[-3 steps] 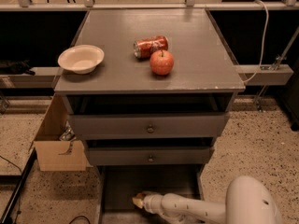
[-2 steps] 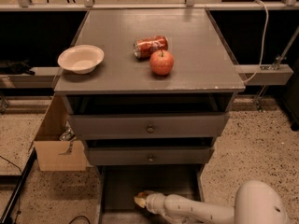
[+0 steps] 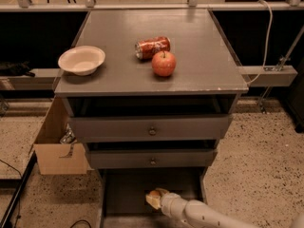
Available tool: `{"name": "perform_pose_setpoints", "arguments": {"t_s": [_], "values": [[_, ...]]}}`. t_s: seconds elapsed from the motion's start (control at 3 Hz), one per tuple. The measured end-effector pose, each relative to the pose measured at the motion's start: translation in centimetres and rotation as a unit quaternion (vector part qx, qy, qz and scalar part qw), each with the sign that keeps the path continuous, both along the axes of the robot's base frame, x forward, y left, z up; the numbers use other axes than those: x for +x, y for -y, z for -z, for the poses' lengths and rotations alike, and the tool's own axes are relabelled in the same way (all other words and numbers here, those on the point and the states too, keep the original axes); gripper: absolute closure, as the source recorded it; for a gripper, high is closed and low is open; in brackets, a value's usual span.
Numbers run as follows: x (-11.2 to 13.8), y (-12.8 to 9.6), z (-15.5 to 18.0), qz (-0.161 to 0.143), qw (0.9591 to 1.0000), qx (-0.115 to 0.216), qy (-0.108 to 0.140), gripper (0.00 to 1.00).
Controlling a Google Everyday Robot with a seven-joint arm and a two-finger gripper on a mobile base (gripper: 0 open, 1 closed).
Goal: Pick orange from bottom drawer and place on counter
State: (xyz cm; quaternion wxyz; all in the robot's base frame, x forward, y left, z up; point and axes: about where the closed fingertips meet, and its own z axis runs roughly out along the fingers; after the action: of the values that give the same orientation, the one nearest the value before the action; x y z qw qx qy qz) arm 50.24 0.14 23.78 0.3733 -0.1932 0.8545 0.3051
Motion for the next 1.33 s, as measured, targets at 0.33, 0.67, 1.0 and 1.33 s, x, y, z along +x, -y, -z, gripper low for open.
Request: {"name": "perform_pose_setpoints", "arguments": {"t_s": [0.33, 0.67, 1.0, 1.33], "values": [[-0.8, 4.8, -6.8, 0.012, 0.9992, 0.008, 0.036, 1.00], [-0.9, 10.0, -14.4, 0.027, 0.9973, 0.015, 0.066, 1.00], [-0.8, 15.5, -23.0, 0.056, 0.9926, 0.000, 0.108, 1.00], [-1.0, 14.9, -22.5, 0.056, 0.9928, 0.001, 0.106, 1.00]]}}
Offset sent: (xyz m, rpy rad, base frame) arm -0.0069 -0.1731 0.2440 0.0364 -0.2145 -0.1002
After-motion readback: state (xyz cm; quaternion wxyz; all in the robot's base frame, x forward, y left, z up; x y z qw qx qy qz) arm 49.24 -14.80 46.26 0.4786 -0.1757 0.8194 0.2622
